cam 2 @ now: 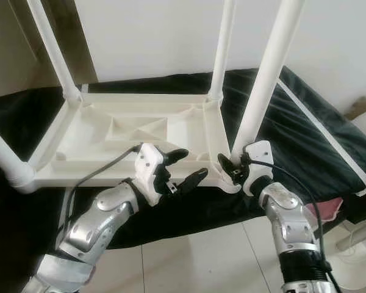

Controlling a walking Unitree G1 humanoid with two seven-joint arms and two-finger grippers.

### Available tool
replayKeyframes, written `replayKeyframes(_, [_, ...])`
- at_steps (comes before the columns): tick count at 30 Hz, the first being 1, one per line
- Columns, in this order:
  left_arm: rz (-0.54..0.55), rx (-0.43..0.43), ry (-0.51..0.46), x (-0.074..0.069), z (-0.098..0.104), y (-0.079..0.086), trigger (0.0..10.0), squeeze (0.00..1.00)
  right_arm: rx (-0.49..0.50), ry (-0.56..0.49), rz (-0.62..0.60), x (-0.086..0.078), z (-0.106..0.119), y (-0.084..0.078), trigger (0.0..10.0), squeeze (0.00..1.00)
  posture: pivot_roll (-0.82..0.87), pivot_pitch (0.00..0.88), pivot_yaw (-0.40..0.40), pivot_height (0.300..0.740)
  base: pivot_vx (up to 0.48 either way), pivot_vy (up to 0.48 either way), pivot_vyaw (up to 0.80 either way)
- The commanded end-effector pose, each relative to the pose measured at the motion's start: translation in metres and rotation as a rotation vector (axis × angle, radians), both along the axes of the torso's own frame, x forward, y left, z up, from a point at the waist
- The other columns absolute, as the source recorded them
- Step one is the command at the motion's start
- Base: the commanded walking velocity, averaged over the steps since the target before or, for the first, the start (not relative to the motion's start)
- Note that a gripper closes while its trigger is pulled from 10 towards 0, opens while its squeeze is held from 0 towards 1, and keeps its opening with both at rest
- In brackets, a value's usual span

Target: Building children table

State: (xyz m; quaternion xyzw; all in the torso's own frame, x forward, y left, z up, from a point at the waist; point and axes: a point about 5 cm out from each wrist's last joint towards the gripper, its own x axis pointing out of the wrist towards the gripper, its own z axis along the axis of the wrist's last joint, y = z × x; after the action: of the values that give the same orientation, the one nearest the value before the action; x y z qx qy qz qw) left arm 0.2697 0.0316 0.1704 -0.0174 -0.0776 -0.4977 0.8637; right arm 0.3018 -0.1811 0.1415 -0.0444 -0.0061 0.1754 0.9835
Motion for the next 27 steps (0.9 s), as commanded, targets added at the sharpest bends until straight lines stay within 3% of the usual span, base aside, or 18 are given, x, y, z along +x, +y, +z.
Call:
replayKeyframes(1, [-0.074,0.013,-0.001,-0.002,0.000,-0.002,10.0,0.00,0.001,0.053,-0.011,-0.002,-0.010,0.005,10.0,0.00,-0.06,0.037,-0.010,0.740,0.000,0.000,0.00])
replayKeyframes(7, [-0.083,0.010,0.002,-0.003,0.001,-0.004,10.0,0.00,0.098,0.067,-0.180,-0.007,-0.013,0.013,10.0,0.00,-0.07,0.048,-0.001,0.740,0.000,0.000,0.00])
replayKeyframes(27, [-0.118,0.042,-0.014,0.004,0.000,-0.008,10.0,0.00,0.161,0.073,-0.625,-0.035,-0.024,0.018,10.0,0.00,-0.12,0.056,0.028,0.740,0.000,0.000,0.00])
